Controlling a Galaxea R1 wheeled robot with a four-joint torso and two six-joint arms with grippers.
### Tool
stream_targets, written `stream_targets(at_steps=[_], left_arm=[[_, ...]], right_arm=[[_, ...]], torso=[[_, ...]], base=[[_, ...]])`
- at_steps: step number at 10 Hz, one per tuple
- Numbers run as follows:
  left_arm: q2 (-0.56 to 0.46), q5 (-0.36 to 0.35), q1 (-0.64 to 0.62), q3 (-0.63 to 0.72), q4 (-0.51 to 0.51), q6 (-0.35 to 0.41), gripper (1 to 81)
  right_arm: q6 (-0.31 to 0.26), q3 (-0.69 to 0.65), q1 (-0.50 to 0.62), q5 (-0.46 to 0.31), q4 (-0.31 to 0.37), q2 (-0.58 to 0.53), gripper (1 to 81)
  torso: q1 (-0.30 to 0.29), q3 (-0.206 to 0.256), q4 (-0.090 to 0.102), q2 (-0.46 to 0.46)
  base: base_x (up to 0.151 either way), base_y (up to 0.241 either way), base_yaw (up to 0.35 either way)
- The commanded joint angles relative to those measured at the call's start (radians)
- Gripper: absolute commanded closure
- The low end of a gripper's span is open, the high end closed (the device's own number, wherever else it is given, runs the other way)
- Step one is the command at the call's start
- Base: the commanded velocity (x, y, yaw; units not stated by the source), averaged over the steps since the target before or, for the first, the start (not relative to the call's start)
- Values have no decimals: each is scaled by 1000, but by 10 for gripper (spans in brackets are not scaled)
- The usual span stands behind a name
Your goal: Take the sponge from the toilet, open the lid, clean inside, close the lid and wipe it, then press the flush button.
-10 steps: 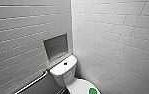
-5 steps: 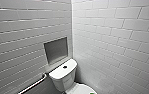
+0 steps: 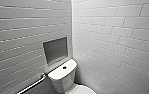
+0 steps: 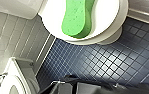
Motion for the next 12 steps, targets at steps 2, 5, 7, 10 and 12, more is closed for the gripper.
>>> stream_targets(at_steps=[2,5,7,10,12], left_arm=[[12,26,51,12,9,6,10],[25,26,54,12,12,5,10],[22,19,60,11,11,5,10],[24,13,60,11,9,6,10],[25,13,60,11,9,6,10]], right_arm=[[6,-72,183,-141,62,12,10],[7,-74,247,-187,72,9,10],[9,-80,314,-233,83,24,10],[33,-147,413,-316,85,91,10],[35,-221,453,-364,82,171,10]], torso=[[87,-126,0,-135],[159,-233,0,-248],[206,-209,0,-322],[198,-250,0,-310],[227,-255,0,-364]], base=[[0,0,0],[0,0,0],[0,0,0],[0,0,0],[0,0,0]])
